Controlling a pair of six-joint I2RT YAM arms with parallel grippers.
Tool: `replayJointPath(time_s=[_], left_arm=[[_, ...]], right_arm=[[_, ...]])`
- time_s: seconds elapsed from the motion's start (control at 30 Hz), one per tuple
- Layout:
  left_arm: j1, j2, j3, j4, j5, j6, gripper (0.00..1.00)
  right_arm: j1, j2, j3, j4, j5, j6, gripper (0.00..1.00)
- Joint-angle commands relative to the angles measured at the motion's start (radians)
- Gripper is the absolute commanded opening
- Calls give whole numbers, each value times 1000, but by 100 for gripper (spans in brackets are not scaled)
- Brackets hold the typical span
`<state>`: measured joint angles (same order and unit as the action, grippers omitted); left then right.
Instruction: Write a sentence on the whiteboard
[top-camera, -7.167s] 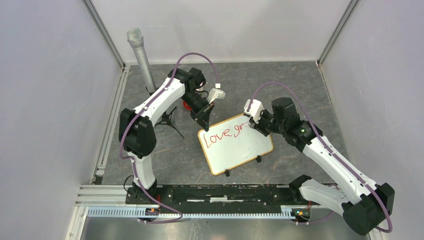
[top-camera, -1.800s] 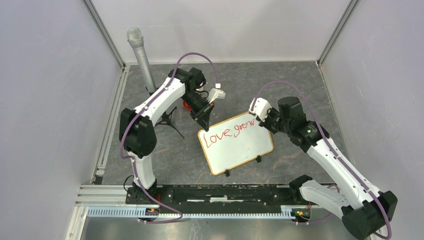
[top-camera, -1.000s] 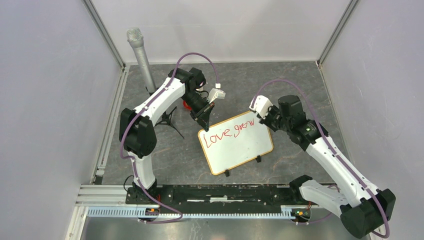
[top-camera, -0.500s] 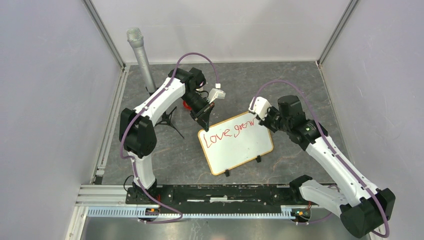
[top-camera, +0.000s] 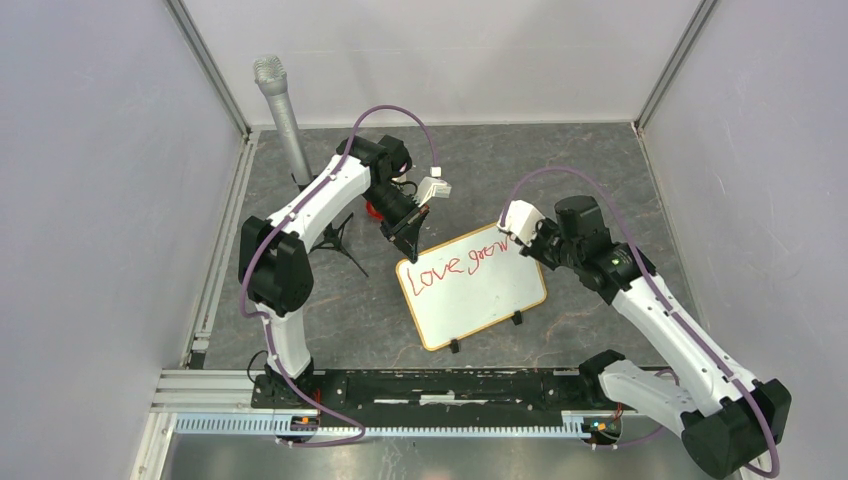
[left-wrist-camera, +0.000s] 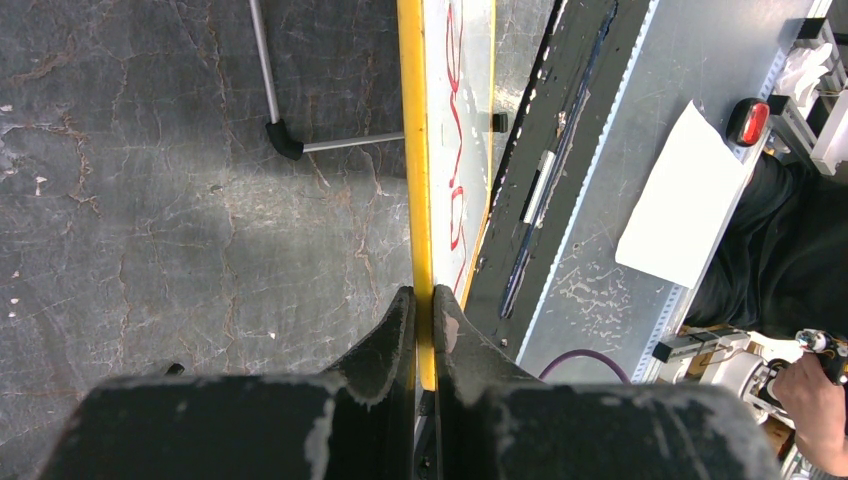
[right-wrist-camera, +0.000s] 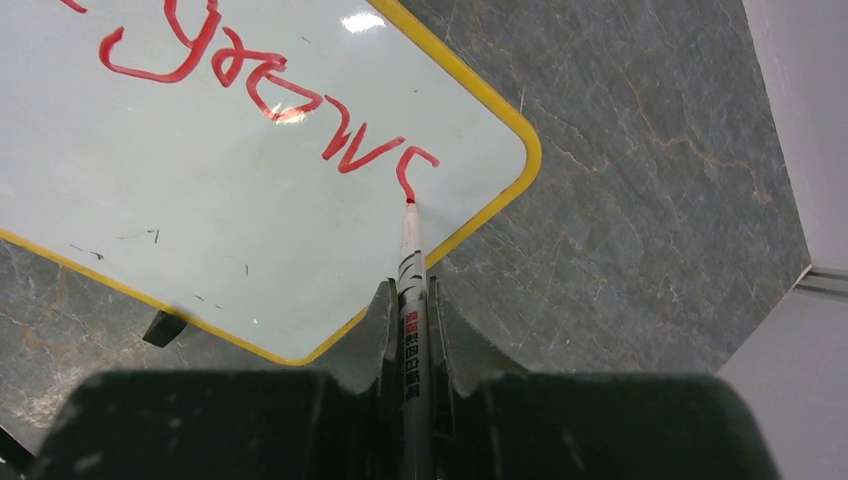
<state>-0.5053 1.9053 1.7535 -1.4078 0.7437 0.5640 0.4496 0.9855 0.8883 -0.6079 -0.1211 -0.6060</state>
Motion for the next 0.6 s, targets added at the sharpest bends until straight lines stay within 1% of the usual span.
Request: replayJointPath(time_s=[0.0,0.23,0.5,0.57], left_arm=[[-9,12,23,-28,36,59,3],[-9,13,28,-29,39,56,2],[-9,10,26,-18,34,45,3],[-9,-1,21,3,31,27,8]], right_arm=[[-4,-8,-31,-11,31,-21,0],[-3,-11,-27,-31,-87,2,0],[-4,7,46,-37,-202,31,0],[-3,5,62,-48,-223,32,0]])
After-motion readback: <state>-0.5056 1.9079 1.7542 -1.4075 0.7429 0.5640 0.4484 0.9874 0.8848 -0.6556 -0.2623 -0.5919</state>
